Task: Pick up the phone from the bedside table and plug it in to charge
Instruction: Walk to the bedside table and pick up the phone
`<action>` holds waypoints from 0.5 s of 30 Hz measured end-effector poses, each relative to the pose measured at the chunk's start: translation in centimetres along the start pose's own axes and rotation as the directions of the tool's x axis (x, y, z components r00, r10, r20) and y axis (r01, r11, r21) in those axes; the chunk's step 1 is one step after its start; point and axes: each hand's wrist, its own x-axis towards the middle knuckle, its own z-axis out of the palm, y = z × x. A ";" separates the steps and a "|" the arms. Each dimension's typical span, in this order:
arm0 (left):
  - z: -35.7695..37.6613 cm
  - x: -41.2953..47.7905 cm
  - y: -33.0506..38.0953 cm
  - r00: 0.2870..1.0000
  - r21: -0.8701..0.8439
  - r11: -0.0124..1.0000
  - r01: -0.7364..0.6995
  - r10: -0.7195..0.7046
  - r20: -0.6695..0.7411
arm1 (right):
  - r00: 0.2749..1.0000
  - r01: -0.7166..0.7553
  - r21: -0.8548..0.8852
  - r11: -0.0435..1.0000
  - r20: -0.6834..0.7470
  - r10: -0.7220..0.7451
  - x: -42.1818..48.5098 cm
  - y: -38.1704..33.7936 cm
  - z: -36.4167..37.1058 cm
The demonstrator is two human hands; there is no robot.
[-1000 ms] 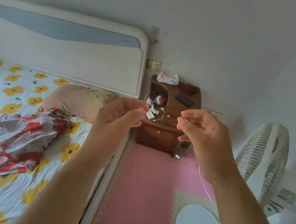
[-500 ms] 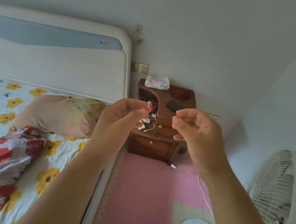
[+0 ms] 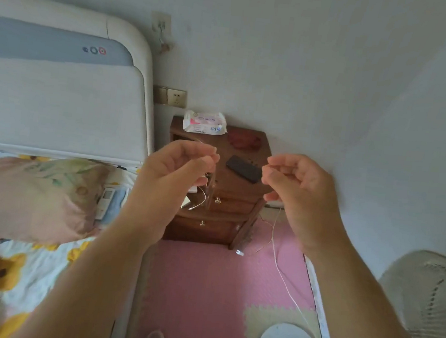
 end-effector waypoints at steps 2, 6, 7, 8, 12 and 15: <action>-0.6 2.3 0.0 1.000 -0.010 1.000 0.005 -0.005 0.020 | 0.999 -0.006 -0.009 1.000 -0.034 0.006 1.6 0.3 0.7; -1.1 6.2 -0.4 0.998 -0.005 0.999 0.038 -0.038 0.043 | 0.998 -0.029 -0.028 0.999 -0.052 0.028 4.5 1.5 1.3; -1.1 7.0 -0.6 0.998 -0.006 0.999 0.049 -0.049 0.047 | 0.998 -0.033 -0.038 0.999 -0.054 0.031 5.2 1.8 1.4; -1.1 7.9 -0.9 0.997 -0.004 0.998 0.059 -0.059 0.050 | 0.998 -0.036 -0.048 0.998 -0.055 0.033 6.0 2.3 1.4; -0.3 11.5 -2.3 0.994 0.043 0.994 0.099 -0.101 0.044 | 0.997 -0.057 -0.050 0.997 -0.052 0.054 9.0 4.5 1.5; 0.8 14.1 -3.2 0.991 0.075 0.990 0.122 -0.125 0.039 | 0.996 -0.073 -0.043 0.996 -0.051 0.071 11.9 6.2 1.1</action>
